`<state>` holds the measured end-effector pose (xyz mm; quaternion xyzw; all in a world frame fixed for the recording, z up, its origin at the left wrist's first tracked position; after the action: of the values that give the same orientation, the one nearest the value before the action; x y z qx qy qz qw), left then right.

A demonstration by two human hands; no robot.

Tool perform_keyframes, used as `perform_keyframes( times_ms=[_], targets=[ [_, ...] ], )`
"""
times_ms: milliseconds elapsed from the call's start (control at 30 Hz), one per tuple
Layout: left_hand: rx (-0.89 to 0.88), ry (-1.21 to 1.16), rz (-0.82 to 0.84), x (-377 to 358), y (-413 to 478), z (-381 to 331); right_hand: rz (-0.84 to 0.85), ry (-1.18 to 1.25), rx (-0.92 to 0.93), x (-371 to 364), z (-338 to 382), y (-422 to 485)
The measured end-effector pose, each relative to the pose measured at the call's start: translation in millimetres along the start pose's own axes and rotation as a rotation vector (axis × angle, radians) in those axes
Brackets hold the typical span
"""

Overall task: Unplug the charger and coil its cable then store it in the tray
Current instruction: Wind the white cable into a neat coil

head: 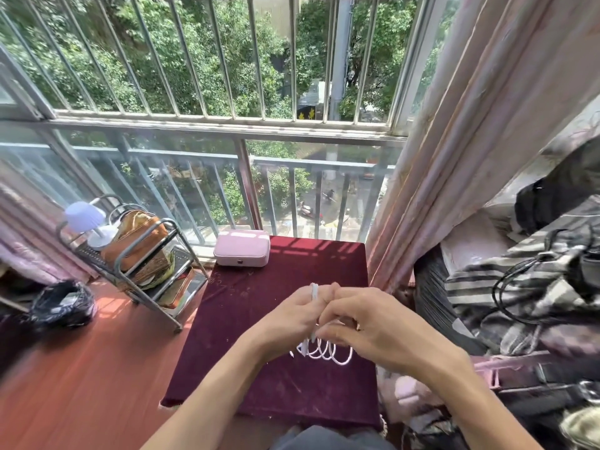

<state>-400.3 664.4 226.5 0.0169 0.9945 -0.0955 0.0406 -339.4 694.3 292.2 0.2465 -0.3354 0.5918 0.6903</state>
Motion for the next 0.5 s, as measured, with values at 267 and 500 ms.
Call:
perform_keyframes(
  times_ms=[267, 500],
  targets=[
    [0.129, -0.233, 0.195, -30, -1, 16, -0.083, 0.170, 0.017, 21, -16, 11],
    [0.083, -0.660, 0.408, -60, -9, 3, -0.066, 0.596, 0.010, 14, -43, 23]
  ],
)
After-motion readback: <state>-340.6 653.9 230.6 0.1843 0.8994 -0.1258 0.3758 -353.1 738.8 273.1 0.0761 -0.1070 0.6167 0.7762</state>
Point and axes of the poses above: each hand's wrist, its own y-axis towards the middle knuckle, its own x-axis out of the back of the hand, z = x × y, the point moved 10 cm from there along y, towards the middle knuckle, and after that the axes turned 7 degrees about z, right-handed, at the moved point
